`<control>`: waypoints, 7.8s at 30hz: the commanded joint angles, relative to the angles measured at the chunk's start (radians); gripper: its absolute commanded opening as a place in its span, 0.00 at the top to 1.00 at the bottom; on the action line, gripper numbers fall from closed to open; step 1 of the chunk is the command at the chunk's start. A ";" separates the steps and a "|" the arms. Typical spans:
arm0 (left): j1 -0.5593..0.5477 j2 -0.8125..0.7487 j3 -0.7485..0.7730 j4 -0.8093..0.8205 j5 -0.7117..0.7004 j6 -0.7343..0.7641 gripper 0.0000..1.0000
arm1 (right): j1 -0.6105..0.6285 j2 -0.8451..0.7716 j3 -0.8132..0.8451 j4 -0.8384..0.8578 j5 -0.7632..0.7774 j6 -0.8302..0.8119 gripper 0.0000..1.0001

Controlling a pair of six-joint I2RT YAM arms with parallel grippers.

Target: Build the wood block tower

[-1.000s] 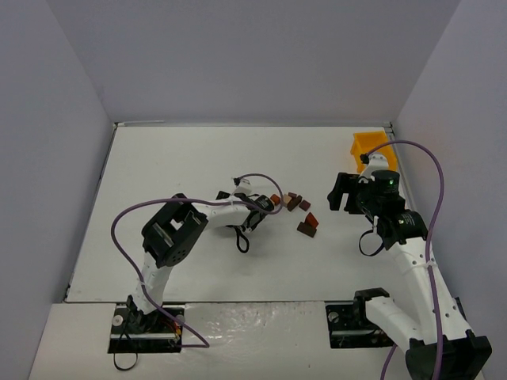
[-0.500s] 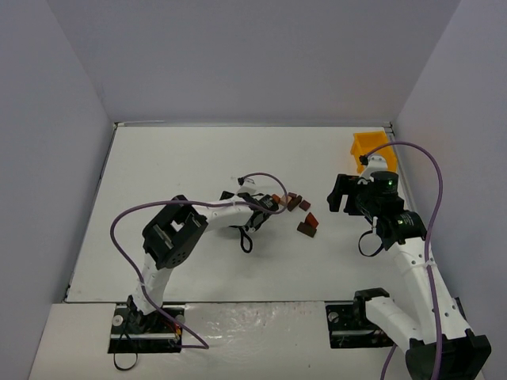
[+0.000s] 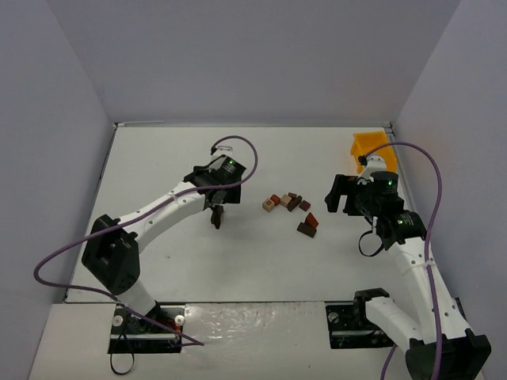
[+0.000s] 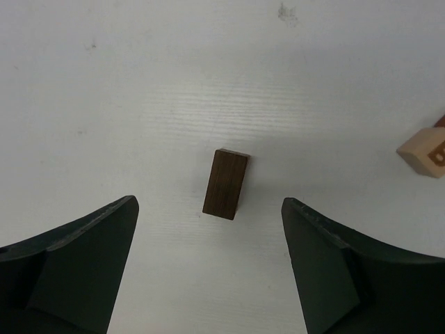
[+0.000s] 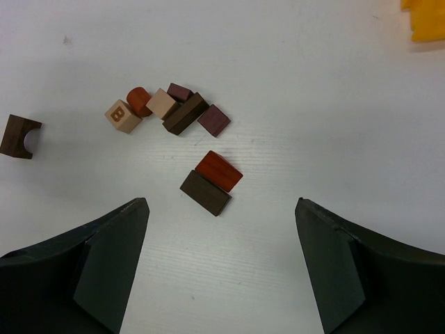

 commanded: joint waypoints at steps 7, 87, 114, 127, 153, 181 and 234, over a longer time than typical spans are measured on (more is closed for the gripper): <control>0.138 0.010 -0.058 0.084 0.441 0.233 0.20 | 0.007 0.013 0.056 0.055 -0.048 -0.022 0.03; 0.478 0.365 0.190 0.013 0.899 1.134 0.85 | 0.007 0.036 0.090 0.053 -0.054 -0.074 0.00; 0.264 0.017 0.119 0.192 0.624 0.450 0.18 | 0.008 0.026 0.091 0.055 -0.046 -0.086 0.00; 0.001 0.205 0.206 0.205 0.518 0.273 0.09 | 0.008 0.006 0.088 0.055 -0.046 -0.080 0.00; -0.065 0.490 0.455 0.155 0.540 0.395 0.46 | 0.013 0.015 0.097 0.049 -0.054 -0.079 0.00; 0.114 0.147 0.239 0.091 0.600 0.645 1.00 | 0.011 0.015 0.105 0.049 -0.053 -0.091 0.00; 0.426 0.275 0.245 0.017 0.829 1.073 1.00 | 0.017 0.026 0.102 0.049 -0.066 -0.119 0.00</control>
